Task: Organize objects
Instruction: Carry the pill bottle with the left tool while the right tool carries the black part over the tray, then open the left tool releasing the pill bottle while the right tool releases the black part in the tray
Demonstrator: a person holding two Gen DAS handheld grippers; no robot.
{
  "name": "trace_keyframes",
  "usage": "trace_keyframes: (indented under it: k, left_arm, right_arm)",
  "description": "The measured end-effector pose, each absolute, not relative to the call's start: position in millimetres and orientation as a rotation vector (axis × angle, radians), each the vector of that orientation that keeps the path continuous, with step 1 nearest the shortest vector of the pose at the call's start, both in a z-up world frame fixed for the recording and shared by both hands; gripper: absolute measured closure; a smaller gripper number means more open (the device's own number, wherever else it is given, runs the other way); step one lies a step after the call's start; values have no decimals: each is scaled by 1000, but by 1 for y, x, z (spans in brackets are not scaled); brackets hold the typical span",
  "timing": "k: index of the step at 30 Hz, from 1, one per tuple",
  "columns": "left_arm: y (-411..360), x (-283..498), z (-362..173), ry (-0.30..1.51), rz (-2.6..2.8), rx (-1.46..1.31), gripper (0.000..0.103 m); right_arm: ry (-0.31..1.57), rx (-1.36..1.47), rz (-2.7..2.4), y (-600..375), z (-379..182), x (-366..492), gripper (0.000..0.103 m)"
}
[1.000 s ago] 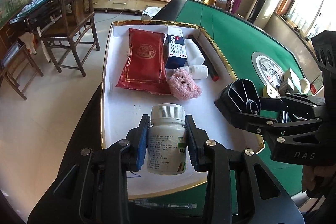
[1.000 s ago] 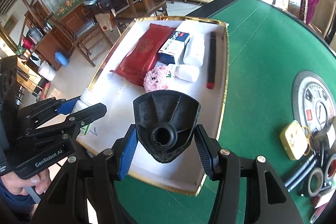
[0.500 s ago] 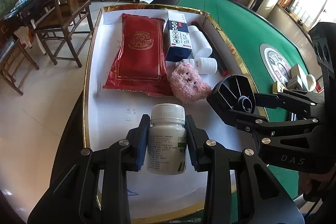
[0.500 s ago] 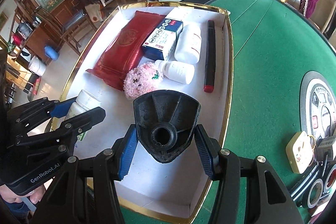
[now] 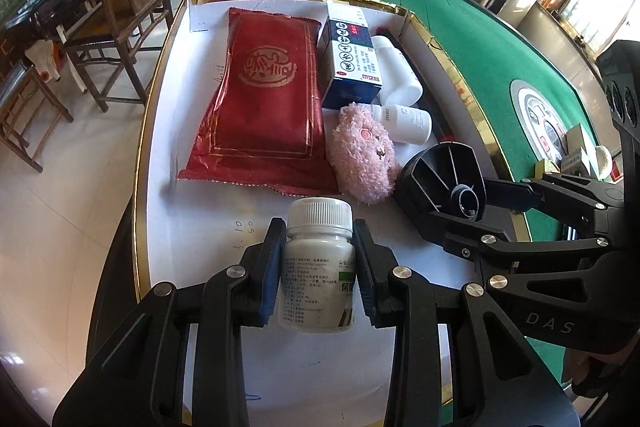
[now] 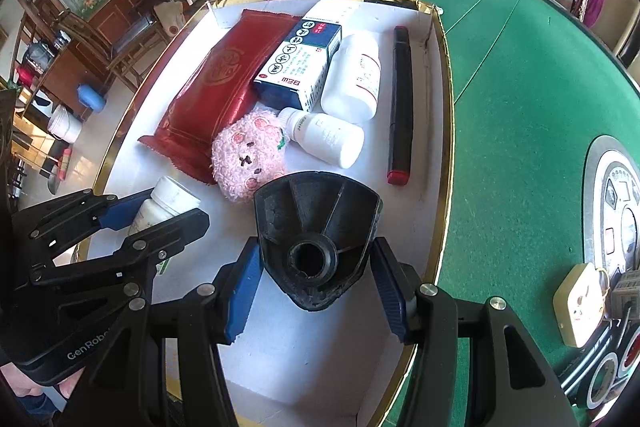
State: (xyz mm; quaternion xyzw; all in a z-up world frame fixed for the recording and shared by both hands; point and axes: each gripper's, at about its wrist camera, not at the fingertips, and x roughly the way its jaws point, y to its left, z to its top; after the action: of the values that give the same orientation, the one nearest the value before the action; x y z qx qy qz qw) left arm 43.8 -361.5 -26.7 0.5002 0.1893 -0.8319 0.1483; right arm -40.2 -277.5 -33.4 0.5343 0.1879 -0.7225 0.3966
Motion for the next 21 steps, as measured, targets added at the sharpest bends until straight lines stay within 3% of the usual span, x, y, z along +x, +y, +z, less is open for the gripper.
trace_keyframes:
  k: [21]
  left_arm:
    - [-371,45,-26,582,-2379,1415,70]
  right_arm:
    - [489,1385,-1819,-290,-39,-43,47]
